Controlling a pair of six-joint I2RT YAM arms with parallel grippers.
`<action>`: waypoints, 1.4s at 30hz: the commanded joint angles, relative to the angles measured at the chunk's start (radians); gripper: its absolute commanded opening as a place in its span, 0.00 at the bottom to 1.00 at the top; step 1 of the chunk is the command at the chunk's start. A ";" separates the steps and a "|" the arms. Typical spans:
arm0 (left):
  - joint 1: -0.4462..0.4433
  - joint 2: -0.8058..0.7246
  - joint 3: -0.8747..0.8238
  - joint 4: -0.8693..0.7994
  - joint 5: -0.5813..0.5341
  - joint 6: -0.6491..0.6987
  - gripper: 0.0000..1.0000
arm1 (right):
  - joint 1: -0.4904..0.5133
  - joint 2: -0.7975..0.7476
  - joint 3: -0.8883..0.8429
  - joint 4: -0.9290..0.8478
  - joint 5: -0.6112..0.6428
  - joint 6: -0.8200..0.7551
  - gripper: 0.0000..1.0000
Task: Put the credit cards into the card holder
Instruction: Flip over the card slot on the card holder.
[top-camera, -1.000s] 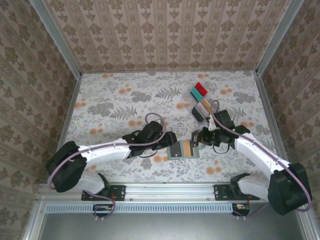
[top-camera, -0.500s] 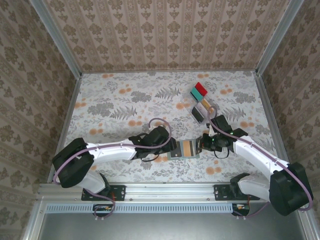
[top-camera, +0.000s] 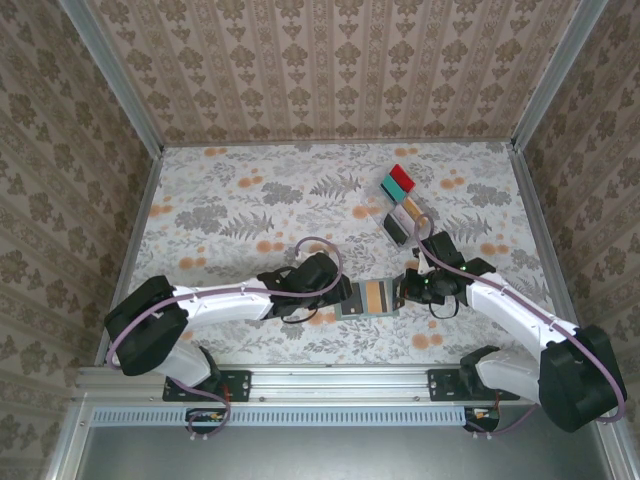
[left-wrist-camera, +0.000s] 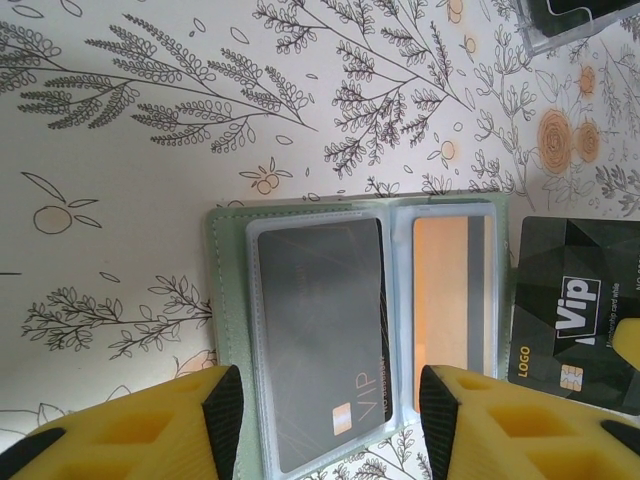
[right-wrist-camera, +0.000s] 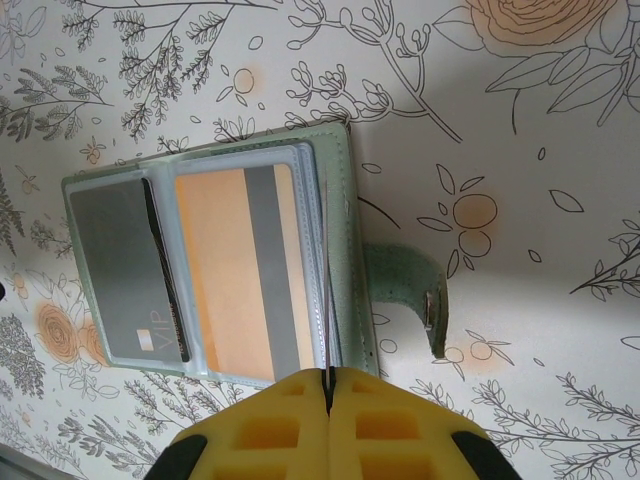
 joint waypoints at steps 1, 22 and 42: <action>-0.011 0.015 -0.008 -0.027 -0.016 -0.020 0.53 | 0.005 -0.008 0.003 -0.034 0.025 -0.020 0.06; -0.014 0.110 0.003 0.022 0.017 -0.035 0.54 | 0.006 0.063 -0.018 0.062 -0.041 -0.041 0.07; -0.023 0.195 0.046 0.058 0.047 -0.034 0.45 | 0.008 0.028 0.010 0.075 -0.075 -0.006 0.06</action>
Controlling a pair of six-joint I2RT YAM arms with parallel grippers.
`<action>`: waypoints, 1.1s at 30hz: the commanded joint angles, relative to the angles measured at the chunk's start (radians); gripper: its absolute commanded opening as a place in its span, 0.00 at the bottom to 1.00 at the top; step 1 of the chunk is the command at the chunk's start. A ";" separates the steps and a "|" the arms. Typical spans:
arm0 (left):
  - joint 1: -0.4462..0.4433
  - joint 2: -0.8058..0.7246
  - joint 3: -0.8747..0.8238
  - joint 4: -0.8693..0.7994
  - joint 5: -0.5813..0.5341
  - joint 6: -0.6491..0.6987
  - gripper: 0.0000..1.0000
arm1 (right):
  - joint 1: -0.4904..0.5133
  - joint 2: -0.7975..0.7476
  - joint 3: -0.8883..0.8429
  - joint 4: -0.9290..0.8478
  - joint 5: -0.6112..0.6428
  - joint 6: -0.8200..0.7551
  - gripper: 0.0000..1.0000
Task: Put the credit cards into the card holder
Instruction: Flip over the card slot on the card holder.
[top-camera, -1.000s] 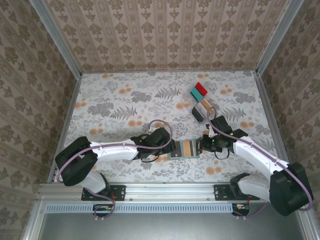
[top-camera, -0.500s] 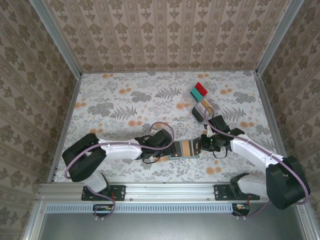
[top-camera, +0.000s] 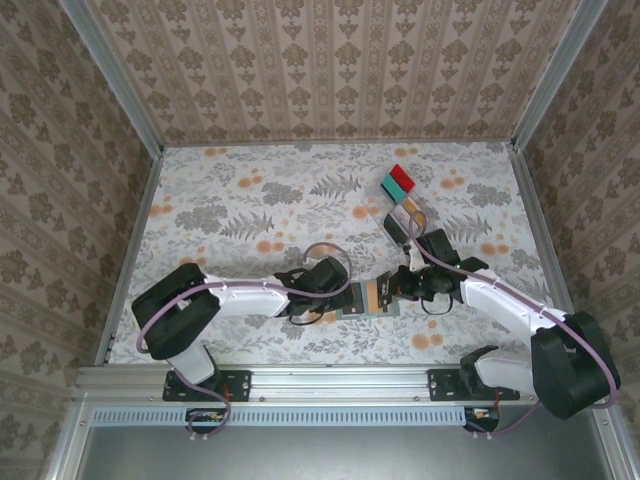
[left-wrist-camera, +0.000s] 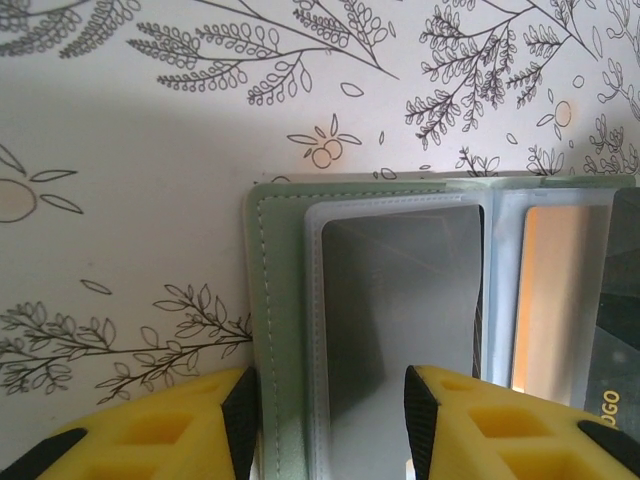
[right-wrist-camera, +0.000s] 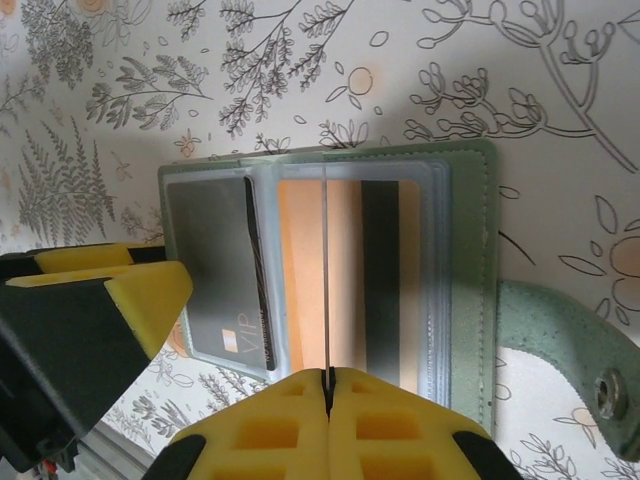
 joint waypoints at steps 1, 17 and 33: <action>-0.015 0.031 0.014 0.030 0.026 -0.022 0.45 | 0.005 -0.045 0.033 -0.092 0.096 -0.028 0.06; -0.017 0.033 0.013 0.027 0.025 -0.025 0.45 | 0.007 -0.040 0.041 -0.164 0.184 -0.081 0.06; -0.018 0.040 0.019 0.026 0.030 -0.022 0.45 | 0.007 -0.019 -0.011 -0.029 0.070 -0.017 0.06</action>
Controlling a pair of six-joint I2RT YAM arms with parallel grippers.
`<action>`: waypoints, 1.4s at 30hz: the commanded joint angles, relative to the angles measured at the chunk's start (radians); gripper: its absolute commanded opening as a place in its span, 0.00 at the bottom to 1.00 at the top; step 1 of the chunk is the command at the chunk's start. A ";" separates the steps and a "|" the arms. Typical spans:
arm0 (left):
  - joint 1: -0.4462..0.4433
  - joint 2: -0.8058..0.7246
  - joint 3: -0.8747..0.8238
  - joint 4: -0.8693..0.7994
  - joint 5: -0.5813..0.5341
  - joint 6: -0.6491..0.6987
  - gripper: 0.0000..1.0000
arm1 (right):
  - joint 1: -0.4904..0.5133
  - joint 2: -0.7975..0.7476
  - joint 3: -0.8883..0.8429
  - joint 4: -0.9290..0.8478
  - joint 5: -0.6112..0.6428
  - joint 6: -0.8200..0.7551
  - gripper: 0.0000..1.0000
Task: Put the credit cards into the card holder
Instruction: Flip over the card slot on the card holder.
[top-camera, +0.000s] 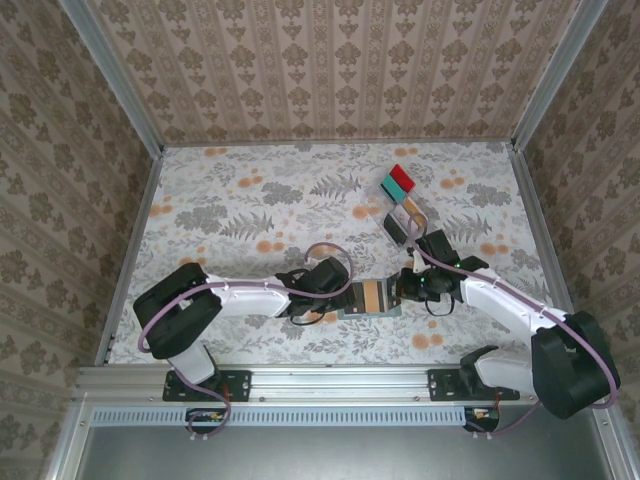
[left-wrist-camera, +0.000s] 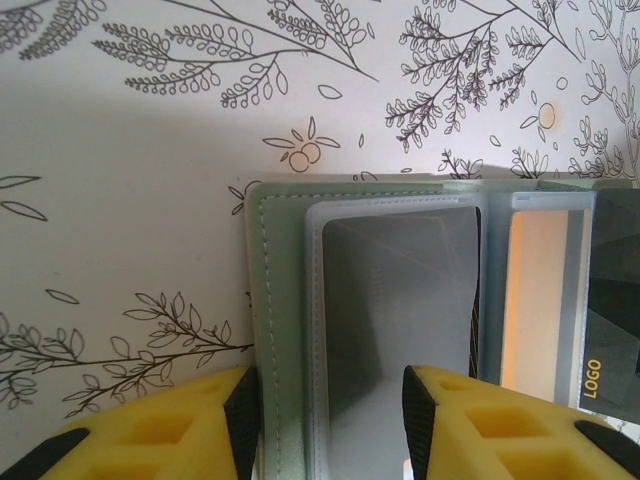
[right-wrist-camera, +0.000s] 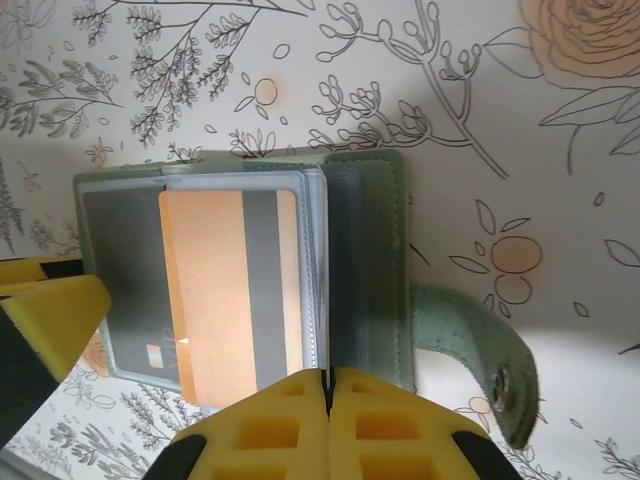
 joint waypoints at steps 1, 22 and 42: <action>-0.014 0.031 0.016 0.008 0.030 -0.019 0.45 | 0.004 -0.034 -0.015 0.026 -0.038 0.032 0.06; -0.022 0.020 0.023 -0.001 0.004 -0.021 0.44 | 0.002 -0.092 0.006 0.098 -0.185 0.142 0.07; -0.036 -0.134 -0.074 -0.032 -0.161 -0.082 0.60 | 0.029 0.052 0.010 0.205 -0.270 0.172 0.07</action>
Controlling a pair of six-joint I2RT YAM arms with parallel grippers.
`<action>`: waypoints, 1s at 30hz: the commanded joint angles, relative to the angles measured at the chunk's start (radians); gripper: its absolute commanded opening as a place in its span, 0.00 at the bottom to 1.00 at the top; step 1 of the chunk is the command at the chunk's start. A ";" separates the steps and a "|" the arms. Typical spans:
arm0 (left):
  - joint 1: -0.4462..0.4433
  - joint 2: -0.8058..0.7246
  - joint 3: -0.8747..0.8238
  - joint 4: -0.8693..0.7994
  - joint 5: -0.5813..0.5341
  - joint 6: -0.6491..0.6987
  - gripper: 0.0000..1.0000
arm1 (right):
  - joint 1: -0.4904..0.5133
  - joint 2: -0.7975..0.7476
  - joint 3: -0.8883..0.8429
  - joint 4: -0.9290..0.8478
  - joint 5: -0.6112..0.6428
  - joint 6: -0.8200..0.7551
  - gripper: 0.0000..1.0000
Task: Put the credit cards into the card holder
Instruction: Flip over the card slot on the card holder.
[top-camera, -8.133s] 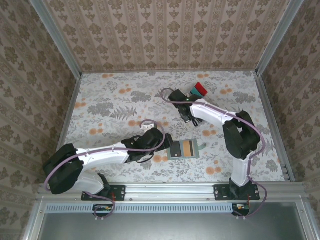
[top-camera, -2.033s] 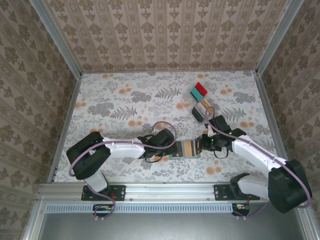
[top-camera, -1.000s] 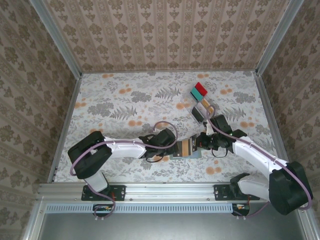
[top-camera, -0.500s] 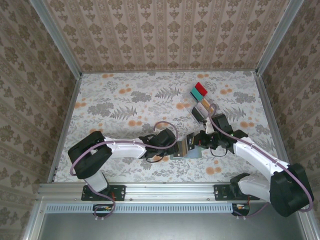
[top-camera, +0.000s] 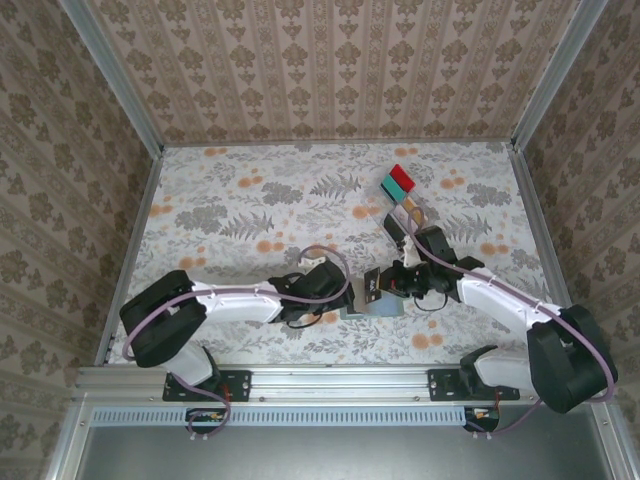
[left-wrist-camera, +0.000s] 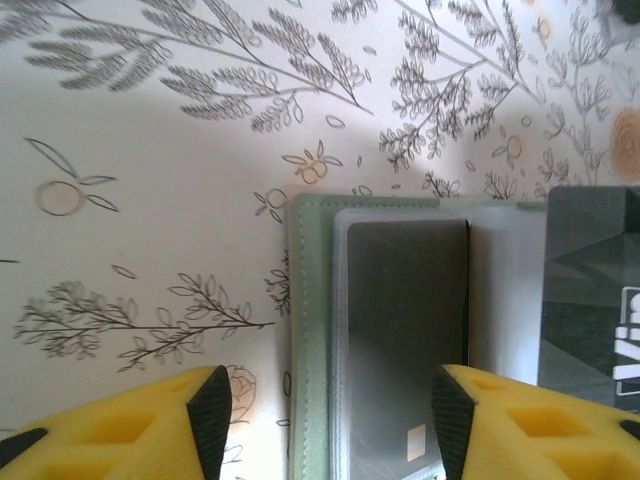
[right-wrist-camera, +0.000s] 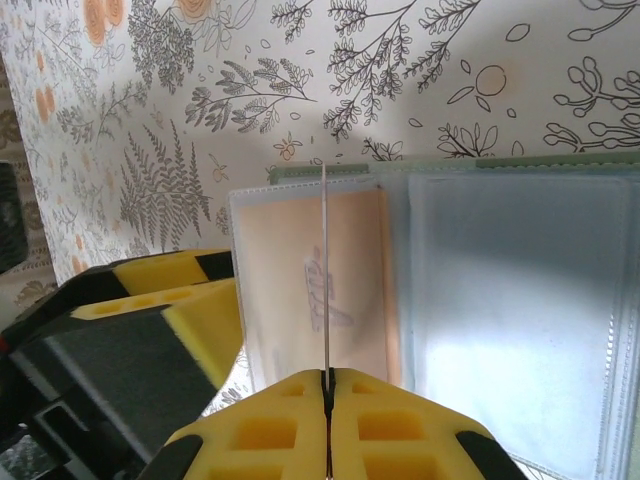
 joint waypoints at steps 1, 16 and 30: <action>-0.010 -0.040 -0.025 -0.029 -0.063 -0.035 0.61 | 0.011 0.017 0.013 0.018 -0.025 0.012 0.07; -0.014 0.042 0.054 -0.019 0.004 0.042 0.56 | -0.032 0.043 -0.049 0.037 -0.010 -0.061 0.06; -0.014 0.108 0.054 -0.020 0.023 0.011 0.41 | -0.033 0.077 -0.119 0.128 -0.037 -0.072 0.07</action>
